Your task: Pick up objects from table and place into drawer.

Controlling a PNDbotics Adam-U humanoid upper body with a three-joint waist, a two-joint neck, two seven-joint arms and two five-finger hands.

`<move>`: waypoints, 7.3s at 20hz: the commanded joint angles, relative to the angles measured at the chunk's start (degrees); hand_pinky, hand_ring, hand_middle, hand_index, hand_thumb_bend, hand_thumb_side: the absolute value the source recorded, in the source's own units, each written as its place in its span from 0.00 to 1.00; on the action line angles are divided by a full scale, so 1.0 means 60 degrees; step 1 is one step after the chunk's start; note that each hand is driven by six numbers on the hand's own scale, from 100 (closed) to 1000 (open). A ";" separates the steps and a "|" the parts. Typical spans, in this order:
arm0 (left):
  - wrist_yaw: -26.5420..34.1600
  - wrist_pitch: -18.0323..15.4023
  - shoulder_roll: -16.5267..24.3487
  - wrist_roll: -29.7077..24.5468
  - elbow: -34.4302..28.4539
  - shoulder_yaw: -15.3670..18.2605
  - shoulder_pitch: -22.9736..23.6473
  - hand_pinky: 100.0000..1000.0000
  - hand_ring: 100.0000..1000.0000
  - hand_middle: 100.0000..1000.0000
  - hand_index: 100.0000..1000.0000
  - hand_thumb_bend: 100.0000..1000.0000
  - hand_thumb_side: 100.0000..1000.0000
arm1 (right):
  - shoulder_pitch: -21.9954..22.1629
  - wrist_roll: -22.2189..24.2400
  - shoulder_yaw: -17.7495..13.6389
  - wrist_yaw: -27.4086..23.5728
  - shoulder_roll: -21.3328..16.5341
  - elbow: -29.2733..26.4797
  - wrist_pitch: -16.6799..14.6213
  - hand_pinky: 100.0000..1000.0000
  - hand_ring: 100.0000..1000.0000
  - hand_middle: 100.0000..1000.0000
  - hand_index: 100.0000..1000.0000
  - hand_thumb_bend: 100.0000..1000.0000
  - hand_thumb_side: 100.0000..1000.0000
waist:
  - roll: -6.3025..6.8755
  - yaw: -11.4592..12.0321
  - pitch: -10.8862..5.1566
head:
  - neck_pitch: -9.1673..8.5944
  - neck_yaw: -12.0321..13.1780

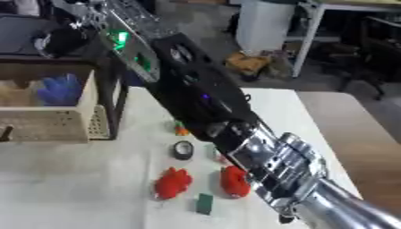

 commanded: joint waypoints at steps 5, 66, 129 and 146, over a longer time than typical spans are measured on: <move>-0.0021 0.0010 0.0225 0.0064 -0.0115 0.0183 -0.0050 0.00 0.00 0.00 0.58 0.23 1.00 | -0.0103 -0.0925 -0.0691 -0.1191 -0.0595 -0.1345 0.0503 0.59 0.67 0.64 0.82 0.00 0.58 | 0.0095 -0.0059 -0.0189 | -0.0037 0.0176; -0.2462 -0.1385 0.2626 -0.6365 -0.0115 -0.0204 0.0046 0.21 0.02 0.14 0.74 0.00 1.00 | 0.8556 -1.0387 -0.4473 -0.8850 -0.4997 -0.7651 -0.1037 0.66 0.67 0.65 0.83 0.00 1.00 | 0.1217 -0.1186 0.0174 | 0.0480 0.1744; -0.0561 0.2174 0.4226 -1.1601 -0.0115 -0.2603 0.0252 0.58 0.75 0.80 1.00 0.00 1.00 | 1.0488 -1.0461 -0.5248 -0.8659 -0.3969 -0.7651 -0.1398 0.72 0.71 0.68 0.83 0.00 1.00 | 0.1060 -0.1461 0.0279 | 0.0244 0.2917; -0.1702 0.1876 0.4040 -1.1522 0.0407 -0.2439 -0.0292 0.49 0.70 0.69 0.96 0.00 1.00 | 1.0456 -1.0465 -0.5308 -0.8706 -0.3814 -0.7651 -0.1421 0.71 0.70 0.68 0.83 0.00 1.00 | 0.1057 -0.1518 0.0331 | 0.0146 0.2949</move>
